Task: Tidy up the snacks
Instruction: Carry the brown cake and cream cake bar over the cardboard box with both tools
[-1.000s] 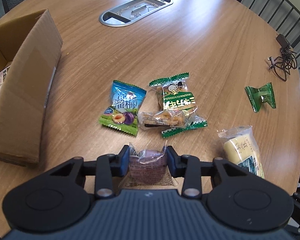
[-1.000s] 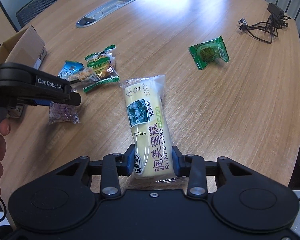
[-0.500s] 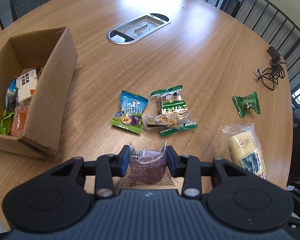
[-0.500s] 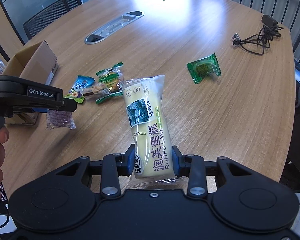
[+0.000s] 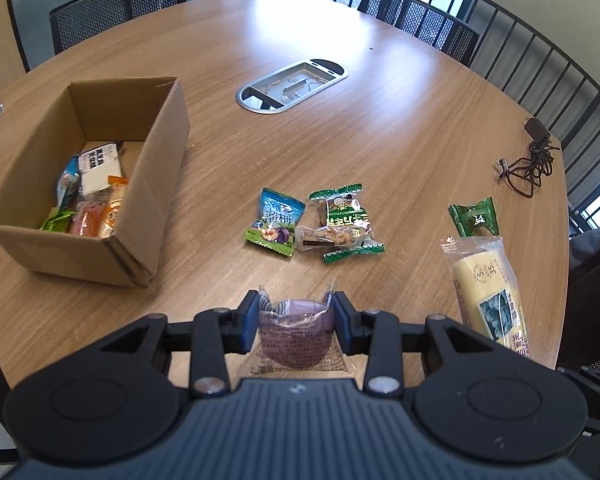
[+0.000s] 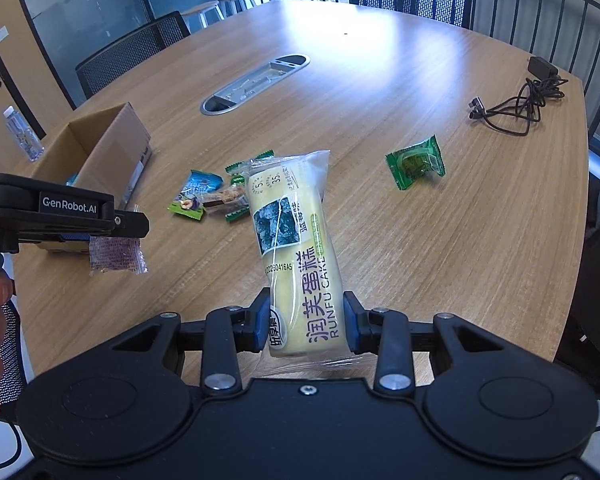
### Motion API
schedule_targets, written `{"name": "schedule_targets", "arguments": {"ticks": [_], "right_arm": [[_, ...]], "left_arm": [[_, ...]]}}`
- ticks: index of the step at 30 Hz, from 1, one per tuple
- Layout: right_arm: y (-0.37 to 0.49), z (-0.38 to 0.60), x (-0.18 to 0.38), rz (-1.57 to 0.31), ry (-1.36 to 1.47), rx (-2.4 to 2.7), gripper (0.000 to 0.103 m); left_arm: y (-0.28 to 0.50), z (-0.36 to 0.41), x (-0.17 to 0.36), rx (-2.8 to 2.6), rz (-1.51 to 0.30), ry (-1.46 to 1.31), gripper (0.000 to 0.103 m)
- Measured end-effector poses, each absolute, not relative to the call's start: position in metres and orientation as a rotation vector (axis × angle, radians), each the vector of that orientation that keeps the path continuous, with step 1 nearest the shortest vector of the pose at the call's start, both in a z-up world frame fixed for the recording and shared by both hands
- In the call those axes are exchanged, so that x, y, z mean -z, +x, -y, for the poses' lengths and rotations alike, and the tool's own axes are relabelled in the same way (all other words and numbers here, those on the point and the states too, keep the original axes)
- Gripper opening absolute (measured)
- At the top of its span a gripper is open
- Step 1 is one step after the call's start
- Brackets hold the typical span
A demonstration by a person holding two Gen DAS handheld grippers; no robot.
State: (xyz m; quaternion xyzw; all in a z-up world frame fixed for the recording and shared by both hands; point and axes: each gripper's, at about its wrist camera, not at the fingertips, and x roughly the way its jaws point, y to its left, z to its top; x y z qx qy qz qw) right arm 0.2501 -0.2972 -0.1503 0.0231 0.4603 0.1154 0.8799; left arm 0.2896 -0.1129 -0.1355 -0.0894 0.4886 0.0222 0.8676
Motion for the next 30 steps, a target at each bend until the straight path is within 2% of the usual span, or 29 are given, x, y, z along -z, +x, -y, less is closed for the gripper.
{"name": "schedule_targets", "arguments": {"ticks": [16,30], "right_arm": [[0.225,0.286,0.131,-0.894,0.029,-0.329,0.035],[0.214,0.256,0.109,-0.844,0.044,-0.354,0.035]], "left_arm": [[0.229,0.094,0.103,-0.129,-0.932,-0.215,0.038],[0.210,0.065,0.083,-0.148,-0.874,-0.239,0.038]]}}
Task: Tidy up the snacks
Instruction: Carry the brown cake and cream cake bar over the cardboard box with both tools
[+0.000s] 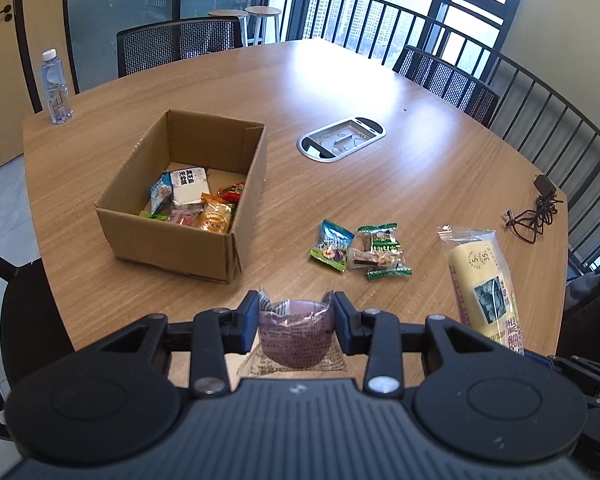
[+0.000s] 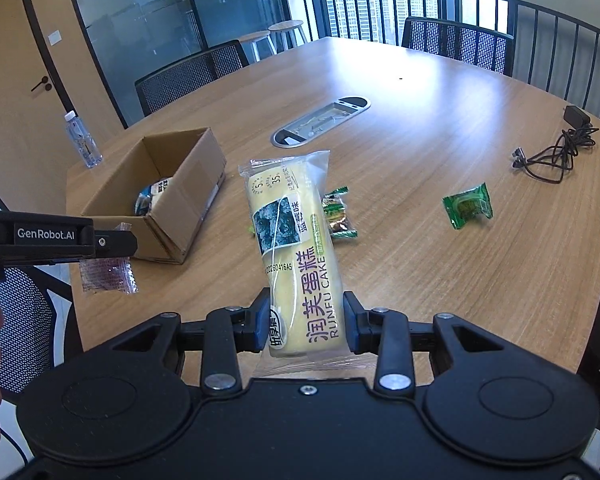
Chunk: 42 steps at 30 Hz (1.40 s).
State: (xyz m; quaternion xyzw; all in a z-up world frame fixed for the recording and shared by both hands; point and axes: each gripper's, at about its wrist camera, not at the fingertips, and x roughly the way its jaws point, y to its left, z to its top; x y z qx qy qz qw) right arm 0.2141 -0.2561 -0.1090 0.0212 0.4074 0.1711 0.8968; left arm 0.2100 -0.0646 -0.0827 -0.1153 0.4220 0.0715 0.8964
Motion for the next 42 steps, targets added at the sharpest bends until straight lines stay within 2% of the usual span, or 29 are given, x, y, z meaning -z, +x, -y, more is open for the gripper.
{"name": "schedule_targets", "arguments": {"ticks": [42], "right_arm": [[0.294,0.080,0.087,-0.818,0.058,-0.365,0.035]], "left_arm": [[0.301,-0.117,0.065,-0.144,-0.812,-0.277,0.038]]}}
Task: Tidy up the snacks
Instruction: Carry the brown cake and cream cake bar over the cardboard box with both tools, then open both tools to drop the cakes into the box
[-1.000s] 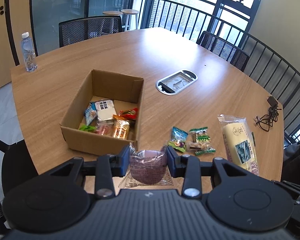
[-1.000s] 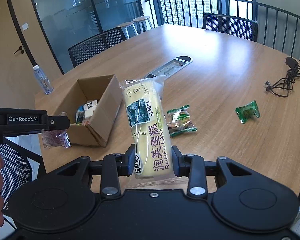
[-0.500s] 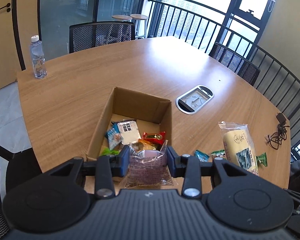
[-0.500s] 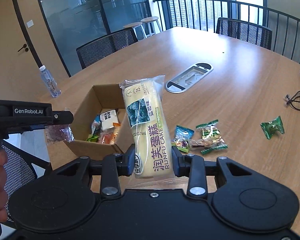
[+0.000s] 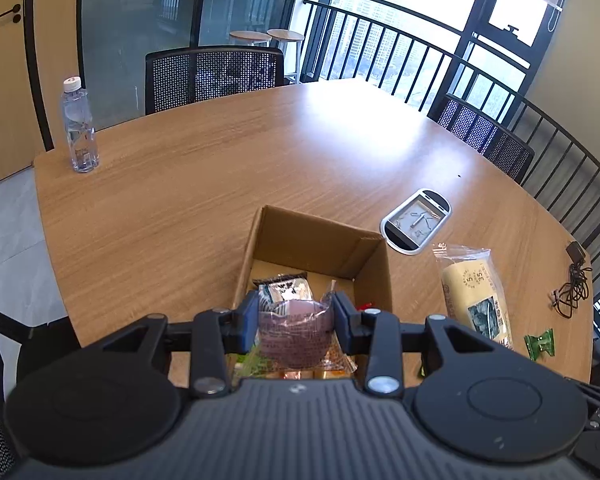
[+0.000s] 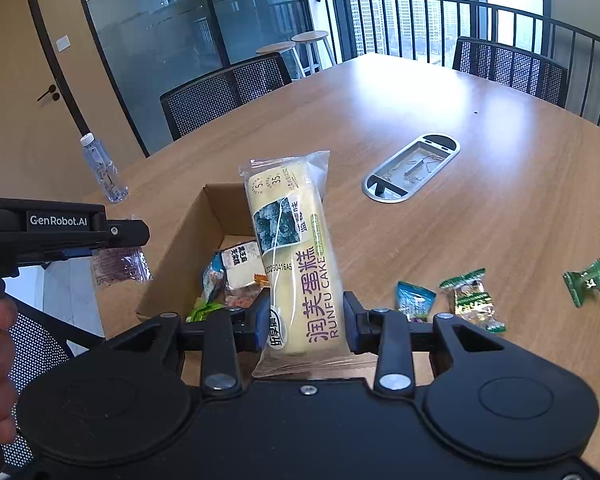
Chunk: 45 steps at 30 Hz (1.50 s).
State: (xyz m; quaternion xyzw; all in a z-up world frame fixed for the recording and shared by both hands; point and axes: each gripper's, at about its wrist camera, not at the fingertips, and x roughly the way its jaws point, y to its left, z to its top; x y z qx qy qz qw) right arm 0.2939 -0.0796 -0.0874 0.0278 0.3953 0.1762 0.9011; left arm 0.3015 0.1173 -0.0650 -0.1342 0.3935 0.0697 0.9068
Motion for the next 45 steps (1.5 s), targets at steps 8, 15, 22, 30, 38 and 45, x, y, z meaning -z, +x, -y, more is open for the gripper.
{"name": "schedule_targets", "arguments": {"ticks": [8,15,22,30,38,45], "right_arm": [[0.314,0.057,0.092,-0.828,0.046,-0.359,0.035],[0.327,0.046,0.095,-0.844,0.037,-0.341,0.035],[0.338,0.037,0.099,-0.868,0.026,-0.334,0.035],[0.357,0.023,0.108,-0.900,0.033,-0.339,0.035],[0.369,0.014,0.115,-0.917,0.023,-0.348,0.035],[0.377,0.009,0.121,-0.932,0.016,-0.358,0.035]], "left_arm": [[0.331,-0.137,0.071,-0.128,-0.820,-0.284,0.038],[0.365,-0.148,0.079,-0.120,-0.826,-0.295,0.038],[0.391,-0.149,0.090,-0.105,-0.846,-0.295,0.038],[0.411,-0.153,0.110,-0.112,-0.887,-0.300,0.038],[0.426,-0.162,0.117,-0.103,-0.889,-0.345,0.041],[0.421,-0.167,0.113,-0.129,-0.867,-0.338,0.041]]}}
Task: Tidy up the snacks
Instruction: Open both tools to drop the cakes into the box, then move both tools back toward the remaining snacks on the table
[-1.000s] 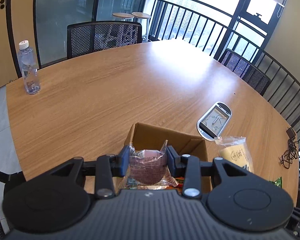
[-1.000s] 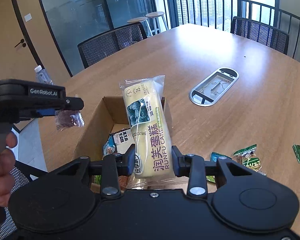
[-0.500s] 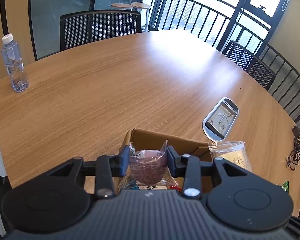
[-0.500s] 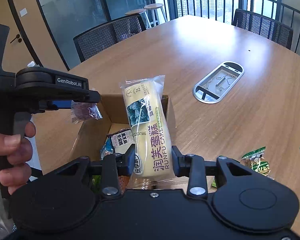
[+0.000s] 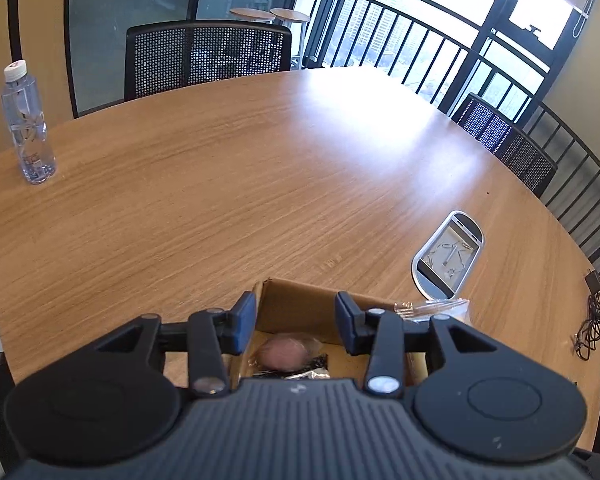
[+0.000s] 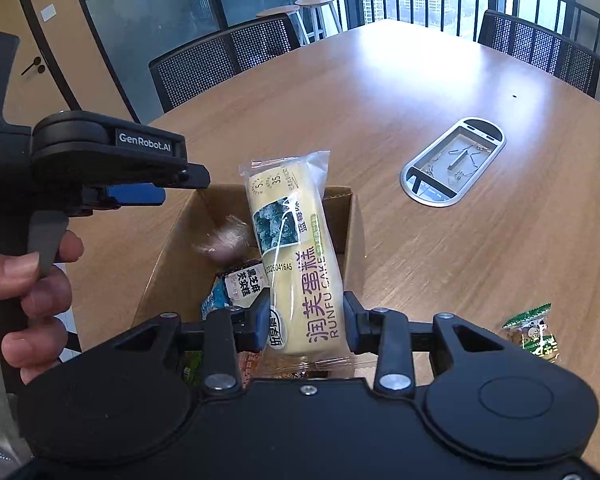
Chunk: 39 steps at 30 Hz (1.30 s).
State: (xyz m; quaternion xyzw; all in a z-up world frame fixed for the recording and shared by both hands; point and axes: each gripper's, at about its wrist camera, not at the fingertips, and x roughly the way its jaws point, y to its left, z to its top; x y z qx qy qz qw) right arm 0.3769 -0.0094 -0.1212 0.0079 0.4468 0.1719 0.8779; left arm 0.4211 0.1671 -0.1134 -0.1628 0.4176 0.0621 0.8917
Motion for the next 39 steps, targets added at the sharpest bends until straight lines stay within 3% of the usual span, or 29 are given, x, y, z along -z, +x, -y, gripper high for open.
{"name": "schedule_targets", "arguments": {"ticks": [8,10,13,17,23,31,39], "right_arm": [[0.382,0.003,0.124,-0.941,0.011,-0.365,0.039],[0.380,0.004,0.123,-0.934,0.010,-0.353,0.060],[0.376,0.007,0.121,-0.931,0.021,-0.361,0.060],[0.370,0.014,0.119,-0.934,0.031,-0.354,0.060],[0.355,0.029,0.114,-0.928,0.045,-0.342,0.060],[0.336,0.055,0.110,-0.916,0.060,-0.310,0.067],[0.316,0.085,0.105,-0.896,0.067,-0.271,0.080]], "left_arm": [[0.409,-0.178,0.109,-0.173,-0.866,-0.341,0.046],[0.406,-0.179,0.108,-0.184,-0.868,-0.341,0.049],[0.403,-0.179,0.108,-0.196,-0.876,-0.337,0.059],[0.395,-0.176,0.110,-0.208,-0.892,-0.337,0.078],[0.381,-0.168,0.110,-0.229,-0.909,-0.331,0.093],[0.360,-0.152,0.104,-0.219,-0.900,-0.325,0.103],[0.341,-0.128,0.098,-0.176,-0.878,-0.323,0.103]]}}
